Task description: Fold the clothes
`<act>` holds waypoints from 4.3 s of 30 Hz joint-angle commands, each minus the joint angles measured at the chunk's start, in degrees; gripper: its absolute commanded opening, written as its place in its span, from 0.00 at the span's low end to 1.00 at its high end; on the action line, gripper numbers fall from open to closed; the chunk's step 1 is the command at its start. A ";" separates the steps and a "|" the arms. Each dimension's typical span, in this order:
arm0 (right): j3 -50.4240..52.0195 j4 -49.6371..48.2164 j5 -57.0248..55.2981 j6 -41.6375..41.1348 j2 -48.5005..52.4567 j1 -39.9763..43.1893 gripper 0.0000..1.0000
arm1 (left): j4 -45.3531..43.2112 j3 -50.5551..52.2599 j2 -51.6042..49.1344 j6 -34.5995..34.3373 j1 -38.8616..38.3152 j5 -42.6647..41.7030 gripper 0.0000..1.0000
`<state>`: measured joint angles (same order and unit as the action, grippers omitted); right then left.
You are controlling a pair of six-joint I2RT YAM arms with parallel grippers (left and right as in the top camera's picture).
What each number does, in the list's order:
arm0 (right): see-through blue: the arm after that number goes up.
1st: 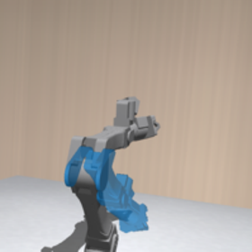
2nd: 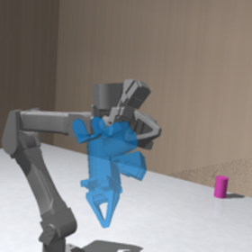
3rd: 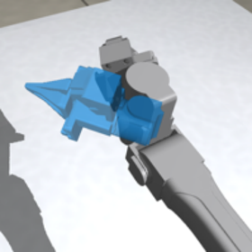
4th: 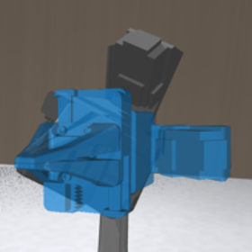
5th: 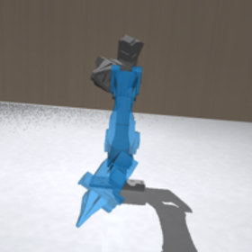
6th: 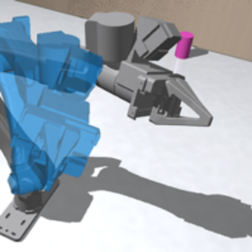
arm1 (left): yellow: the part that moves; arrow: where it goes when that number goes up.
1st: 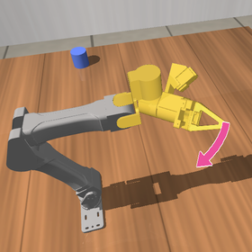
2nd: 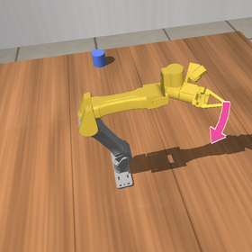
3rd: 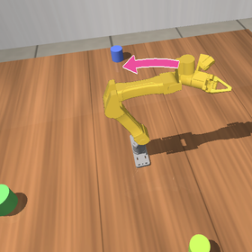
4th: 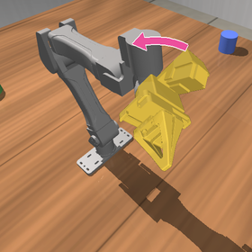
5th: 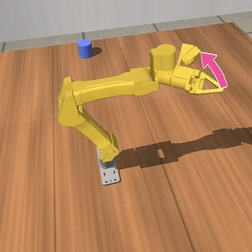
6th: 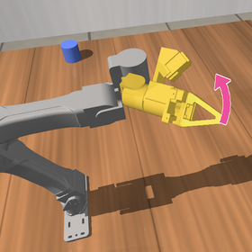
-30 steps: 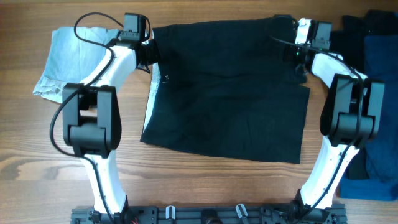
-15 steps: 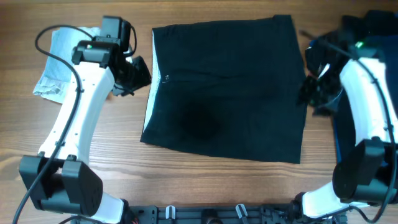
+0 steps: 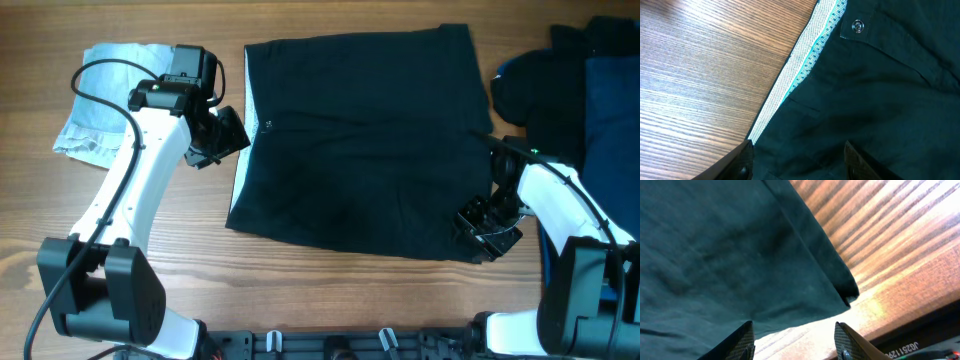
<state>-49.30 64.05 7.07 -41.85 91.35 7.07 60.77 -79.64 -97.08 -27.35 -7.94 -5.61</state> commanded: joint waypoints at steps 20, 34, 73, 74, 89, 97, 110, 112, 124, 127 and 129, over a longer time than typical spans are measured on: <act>10.47 -15.04 -6.01 -9.14 -0.98 0.13 0.13 | 3.85 0.68 -0.42 -0.39 -0.22 -1.86 0.59; 10.47 -16.15 -5.77 -7.61 -0.98 0.13 0.13 | 1.97 23.15 -0.42 -13.88 -3.08 -4.37 0.62; -17.64 9.51 -6.19 10.43 -15.91 0.13 0.04 | -0.90 28.17 33.83 -16.33 -4.90 -1.86 0.04; -18.27 10.60 -6.95 10.43 -17.05 0.13 0.04 | -0.31 28.17 34.45 -16.37 -7.15 -1.81 0.04; -27.43 8.04 -7.74 17.88 -12.85 0.13 0.04 | -6.12 16.13 33.59 -18.27 -14.64 20.85 0.04; -35.39 -8.02 -7.06 20.85 -2.82 0.11 0.04 | -20.70 16.13 25.24 -17.84 -6.29 22.82 0.04; -35.45 -41.46 -7.50 20.85 22.99 -4.61 0.08 | -58.71 16.13 -3.87 -14.36 -3.69 21.99 0.05; -35.45 -45.20 -7.45 20.76 26.73 -4.61 0.08 | -63.43 16.13 -8.76 -13.33 -3.65 21.94 0.06; -36.00 -70.42 2.25 31.41 29.22 -4.59 0.81 | -73.50 8.46 -13.03 5.07 -3.65 20.20 0.70; -36.00 -63.21 2.23 34.36 20.68 -4.61 0.81 | -63.80 5.46 -3.63 5.07 -3.65 13.84 0.71; -36.00 -54.42 2.23 34.38 15.17 -4.61 0.70 | -57.86 5.46 0.90 5.05 -3.67 8.81 0.64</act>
<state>-84.12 2.76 7.92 -9.76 116.14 2.35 -1.80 -72.64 -103.53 -24.05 -11.88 10.63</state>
